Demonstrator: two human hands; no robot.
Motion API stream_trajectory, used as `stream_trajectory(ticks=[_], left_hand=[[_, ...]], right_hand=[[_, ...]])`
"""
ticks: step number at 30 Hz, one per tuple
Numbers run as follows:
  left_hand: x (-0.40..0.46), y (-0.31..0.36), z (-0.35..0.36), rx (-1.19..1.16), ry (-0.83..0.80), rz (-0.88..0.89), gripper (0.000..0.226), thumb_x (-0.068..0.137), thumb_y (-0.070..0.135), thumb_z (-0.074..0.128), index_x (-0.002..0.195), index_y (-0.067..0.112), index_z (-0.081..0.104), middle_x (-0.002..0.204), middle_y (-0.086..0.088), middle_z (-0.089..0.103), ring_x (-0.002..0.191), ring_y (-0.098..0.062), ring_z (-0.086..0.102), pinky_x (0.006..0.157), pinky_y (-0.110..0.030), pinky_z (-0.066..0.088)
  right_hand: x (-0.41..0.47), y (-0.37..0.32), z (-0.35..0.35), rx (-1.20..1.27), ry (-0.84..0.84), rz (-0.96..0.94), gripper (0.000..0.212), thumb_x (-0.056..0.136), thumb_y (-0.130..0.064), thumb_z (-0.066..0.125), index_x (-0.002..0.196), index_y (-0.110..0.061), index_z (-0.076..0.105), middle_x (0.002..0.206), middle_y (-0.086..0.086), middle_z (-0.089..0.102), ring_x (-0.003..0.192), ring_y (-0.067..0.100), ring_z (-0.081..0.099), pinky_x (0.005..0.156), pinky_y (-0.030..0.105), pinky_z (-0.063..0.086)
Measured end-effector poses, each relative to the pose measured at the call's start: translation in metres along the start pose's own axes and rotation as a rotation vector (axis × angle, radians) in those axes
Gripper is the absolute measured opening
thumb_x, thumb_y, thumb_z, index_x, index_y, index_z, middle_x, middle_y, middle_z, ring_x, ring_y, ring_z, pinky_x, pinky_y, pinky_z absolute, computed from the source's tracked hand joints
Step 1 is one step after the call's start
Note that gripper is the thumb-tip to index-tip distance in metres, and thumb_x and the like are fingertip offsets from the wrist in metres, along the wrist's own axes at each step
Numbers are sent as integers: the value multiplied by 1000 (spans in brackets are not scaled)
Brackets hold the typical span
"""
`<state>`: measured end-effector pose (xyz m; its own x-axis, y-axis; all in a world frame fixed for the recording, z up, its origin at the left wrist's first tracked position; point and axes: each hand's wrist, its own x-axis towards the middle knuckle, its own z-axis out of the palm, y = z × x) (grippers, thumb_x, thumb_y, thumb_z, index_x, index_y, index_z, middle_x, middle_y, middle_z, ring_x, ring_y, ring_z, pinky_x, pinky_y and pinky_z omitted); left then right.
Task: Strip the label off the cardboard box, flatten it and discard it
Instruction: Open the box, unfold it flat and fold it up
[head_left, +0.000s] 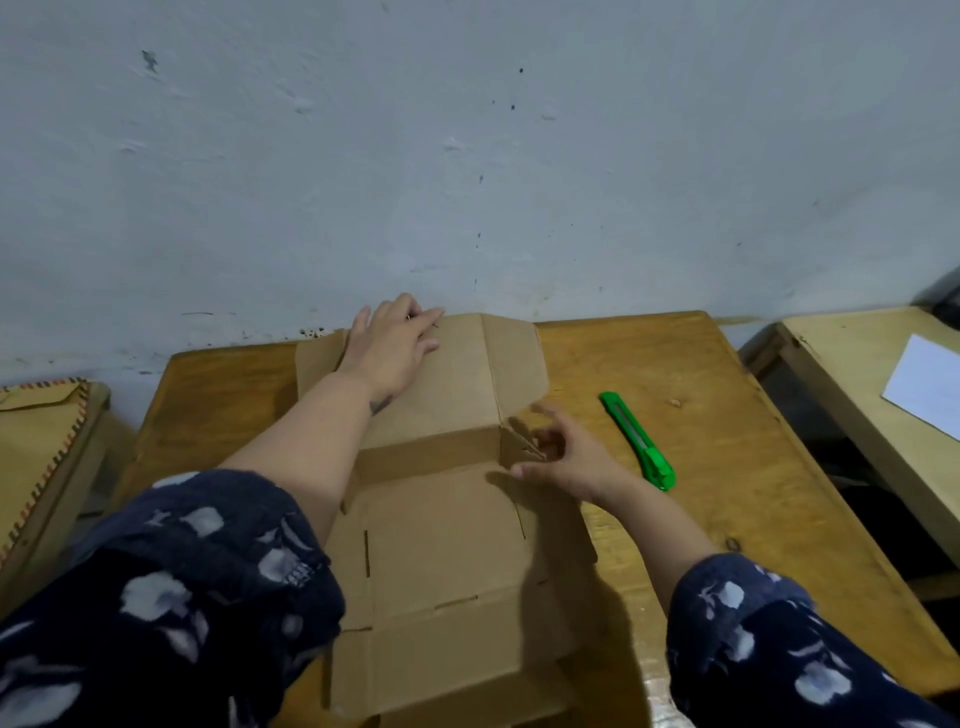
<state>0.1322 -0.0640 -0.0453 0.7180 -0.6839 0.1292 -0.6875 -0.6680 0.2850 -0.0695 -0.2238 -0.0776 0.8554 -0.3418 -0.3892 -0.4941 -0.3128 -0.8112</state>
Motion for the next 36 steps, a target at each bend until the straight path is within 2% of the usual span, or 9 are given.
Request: stream_trajectory(ticks=[2, 4, 10, 14, 18, 22, 28, 33, 36], left_hand=[[-3, 3, -3, -9, 30, 10, 42, 99, 29, 43, 141, 24, 43, 119, -2, 47, 117, -22, 42, 115, -44, 11], [-5, 7, -6, -20, 60, 9, 41, 99, 27, 42, 140, 25, 43, 119, -1, 47, 117, -21, 42, 116, -43, 6], [-10, 15, -14, 3, 105, 37, 40, 99, 24, 41, 139, 25, 45, 118, -1, 48, 116, -19, 44, 116, -43, 3], [-15, 14, -14, -36, 203, 57, 39, 98, 13, 43, 135, 24, 51, 109, -3, 51, 108, -21, 49, 114, -40, 8], [-15, 15, -16, -94, 234, 40, 48, 94, -2, 43, 132, 25, 54, 99, 3, 47, 100, -18, 49, 115, -39, 12], [-12, 14, -14, -123, 249, 34, 51, 93, -5, 43, 130, 28, 55, 96, 6, 46, 96, -16, 49, 115, -38, 14], [-6, 15, -9, -197, 242, 31, 47, 96, 2, 42, 128, 33, 56, 93, 10, 46, 95, -15, 47, 111, -31, 17], [-11, 18, -6, -224, 220, 24, 43, 98, 9, 41, 125, 37, 58, 88, 19, 42, 102, -24, 45, 93, -19, 20], [-18, 25, -7, -247, 215, 6, 41, 99, 12, 41, 124, 38, 59, 88, 22, 43, 103, -25, 41, 89, -19, 21]], right_hand=[[0, 6, -2, -168, 34, -11, 46, 81, -17, 72, 124, -24, 58, 112, -3, 61, 112, 17, 56, 89, 28, 45], [3, 7, -2, -233, 133, -42, 28, 87, -16, 65, 114, -22, 66, 105, -4, 64, 104, 17, 59, 80, 26, 43], [14, 4, 4, -317, 221, -33, 32, 90, -26, 59, 122, -28, 56, 112, 4, 64, 103, 25, 60, 86, 42, 52], [20, 0, 1, -246, 198, -58, 22, 93, -23, 56, 115, -23, 57, 98, 0, 59, 97, 24, 60, 80, 38, 51], [27, -1, 1, -218, 162, -68, 13, 96, -24, 49, 109, -26, 52, 102, 4, 64, 93, 25, 60, 83, 45, 52], [32, 5, 4, -239, 167, -69, 17, 98, -26, 44, 115, -25, 47, 108, 1, 61, 97, 23, 57, 84, 39, 47], [44, 15, 10, -337, 289, -16, 26, 96, -34, 46, 122, -38, 48, 117, -1, 62, 116, 25, 47, 96, 42, 36], [42, -20, -5, 64, 476, -164, 67, 85, -30, 66, 141, -38, 30, 125, -10, 52, 120, 13, 42, 98, 40, 41], [37, -56, -17, 105, 430, -337, 51, 91, -17, 59, 136, -33, 42, 122, -7, 55, 115, 9, 49, 98, 32, 42]])
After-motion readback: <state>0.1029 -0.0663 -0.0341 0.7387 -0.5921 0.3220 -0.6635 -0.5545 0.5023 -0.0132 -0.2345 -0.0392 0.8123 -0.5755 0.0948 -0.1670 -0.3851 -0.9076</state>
